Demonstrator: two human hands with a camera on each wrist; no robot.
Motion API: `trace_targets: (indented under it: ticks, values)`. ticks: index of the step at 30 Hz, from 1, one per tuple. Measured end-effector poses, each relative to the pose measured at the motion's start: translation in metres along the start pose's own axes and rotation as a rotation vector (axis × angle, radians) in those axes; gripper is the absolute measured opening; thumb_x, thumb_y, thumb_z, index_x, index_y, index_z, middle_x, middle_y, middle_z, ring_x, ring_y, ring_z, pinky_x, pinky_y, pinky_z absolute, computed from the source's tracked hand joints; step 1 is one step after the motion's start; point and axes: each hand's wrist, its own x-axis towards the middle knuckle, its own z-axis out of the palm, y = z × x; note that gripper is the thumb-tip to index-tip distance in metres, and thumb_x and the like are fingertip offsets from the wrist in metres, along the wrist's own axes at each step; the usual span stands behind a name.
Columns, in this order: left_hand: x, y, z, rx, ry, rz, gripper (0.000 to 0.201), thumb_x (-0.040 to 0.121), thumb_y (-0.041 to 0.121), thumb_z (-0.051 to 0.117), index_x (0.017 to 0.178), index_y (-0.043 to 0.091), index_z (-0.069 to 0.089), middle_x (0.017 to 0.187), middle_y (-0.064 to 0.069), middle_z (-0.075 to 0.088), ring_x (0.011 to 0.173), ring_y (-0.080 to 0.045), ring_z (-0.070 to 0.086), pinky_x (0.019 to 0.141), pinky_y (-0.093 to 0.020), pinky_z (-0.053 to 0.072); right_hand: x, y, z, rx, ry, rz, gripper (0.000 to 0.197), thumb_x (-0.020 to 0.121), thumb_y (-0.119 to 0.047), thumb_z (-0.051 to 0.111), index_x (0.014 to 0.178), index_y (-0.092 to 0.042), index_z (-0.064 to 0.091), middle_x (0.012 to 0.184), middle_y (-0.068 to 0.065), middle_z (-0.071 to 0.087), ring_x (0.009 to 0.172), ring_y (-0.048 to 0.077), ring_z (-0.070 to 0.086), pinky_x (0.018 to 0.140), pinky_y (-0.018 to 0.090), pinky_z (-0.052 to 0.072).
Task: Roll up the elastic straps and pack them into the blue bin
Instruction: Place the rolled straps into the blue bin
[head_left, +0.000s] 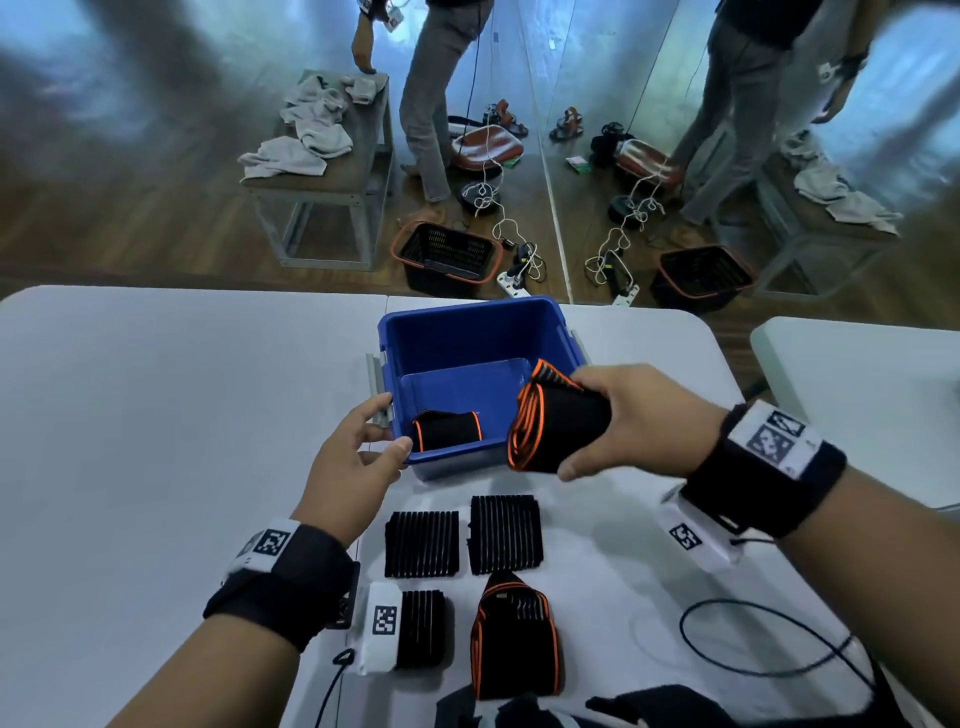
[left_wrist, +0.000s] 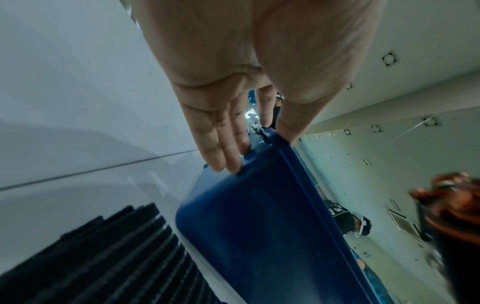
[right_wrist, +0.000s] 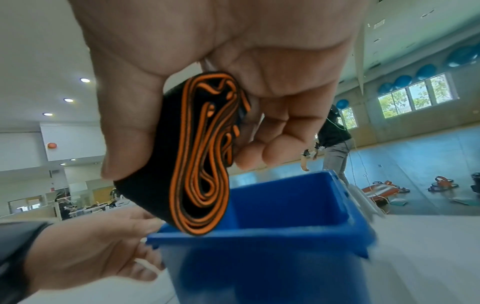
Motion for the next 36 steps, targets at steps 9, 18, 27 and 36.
trace_targets:
  ticks: [9,18,27,36]
  values:
    - [0.001,-0.001,-0.002,-0.001,-0.008,0.004,0.052,0.094,0.026,0.067,0.138,0.046,0.049,0.108,0.01,0.063,0.083,-0.015,0.071,0.089,-0.037,0.058,0.151,-0.031,0.008,-0.173,-0.162,-0.03,0.032,0.067,-0.036,0.088,0.082,-0.026,0.062,0.072,-0.008,0.062,0.074,0.017,0.06,0.065,0.027,0.042]
    - [0.001,-0.002,-0.002,-0.041,0.003,0.007,0.053,0.095,0.025,0.066,0.14,0.044,0.049,0.108,0.016,0.058,0.077,-0.004,0.067,0.071,-0.004,0.047,0.23,-0.046,0.056,-0.36,-0.366,0.009,0.035,0.083,-0.017,0.076,0.117,-0.011,0.065,0.097,0.005,0.068,0.083,0.022,0.064,0.067,0.028,0.048]
    - [0.001,-0.003,-0.002,-0.071,-0.009,-0.02,0.054,0.094,0.024,0.066,0.141,0.042,0.049,0.108,0.018,0.057,0.077,-0.004,0.067,0.071,-0.006,0.048,0.254,-0.045,0.075,-0.518,-0.43,0.033,0.04,0.092,-0.014,0.066,0.132,-0.011,0.058,0.102,0.011,0.068,0.056,0.016,0.056,0.047,0.022,0.048]
    - [0.001,-0.001,-0.002,-0.047,0.004,-0.025,0.054,0.094,0.026,0.066,0.142,0.043,0.049,0.109,0.019,0.057,0.078,-0.004,0.068,0.071,-0.005,0.048,0.252,-0.055,0.076,-0.698,-0.357,0.005,0.035,0.081,-0.045,0.075,0.098,-0.016,0.066,0.09,0.006,0.067,0.08,0.029,0.065,0.077,0.04,0.056]
